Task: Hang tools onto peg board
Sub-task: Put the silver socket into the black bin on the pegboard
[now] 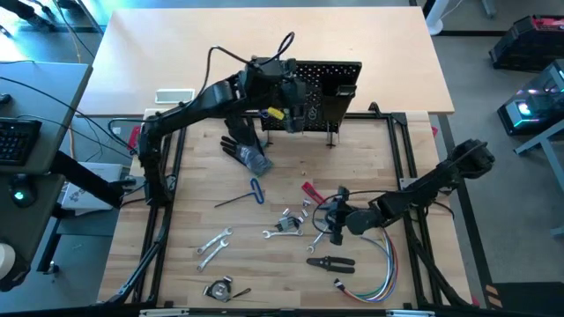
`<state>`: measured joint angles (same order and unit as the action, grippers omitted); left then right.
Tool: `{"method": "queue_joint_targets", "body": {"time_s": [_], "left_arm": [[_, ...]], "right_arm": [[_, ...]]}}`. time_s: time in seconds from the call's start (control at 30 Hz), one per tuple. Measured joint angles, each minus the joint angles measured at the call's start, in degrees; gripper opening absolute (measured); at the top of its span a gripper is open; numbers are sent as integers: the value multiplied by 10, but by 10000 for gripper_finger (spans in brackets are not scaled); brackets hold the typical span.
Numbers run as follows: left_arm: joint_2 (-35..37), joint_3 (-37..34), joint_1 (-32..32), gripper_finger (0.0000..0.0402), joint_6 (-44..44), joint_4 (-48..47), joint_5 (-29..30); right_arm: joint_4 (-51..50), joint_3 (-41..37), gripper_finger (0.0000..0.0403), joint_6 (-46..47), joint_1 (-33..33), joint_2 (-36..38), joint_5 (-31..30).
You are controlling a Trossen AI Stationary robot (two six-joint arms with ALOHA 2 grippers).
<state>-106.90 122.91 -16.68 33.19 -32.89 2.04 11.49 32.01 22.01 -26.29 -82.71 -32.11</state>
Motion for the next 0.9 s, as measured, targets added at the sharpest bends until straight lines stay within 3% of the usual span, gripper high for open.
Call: {"method": "queue_joint_targets", "body": {"time_s": [0.3, 0.53, 0.9], "left_arm": [[56, 0, 70, 147, 32, -56, 67], [92, 0, 134, 147, 35, -125, 135], [128, 0, 226, 147, -23, -240, 217]], "right_arm": [[106, 0, 172, -47, 65, -126, -5], [133, 0, 178, 1, 138, -142, -52], [147, 0, 179, 1, 246, -141, 57]]}}
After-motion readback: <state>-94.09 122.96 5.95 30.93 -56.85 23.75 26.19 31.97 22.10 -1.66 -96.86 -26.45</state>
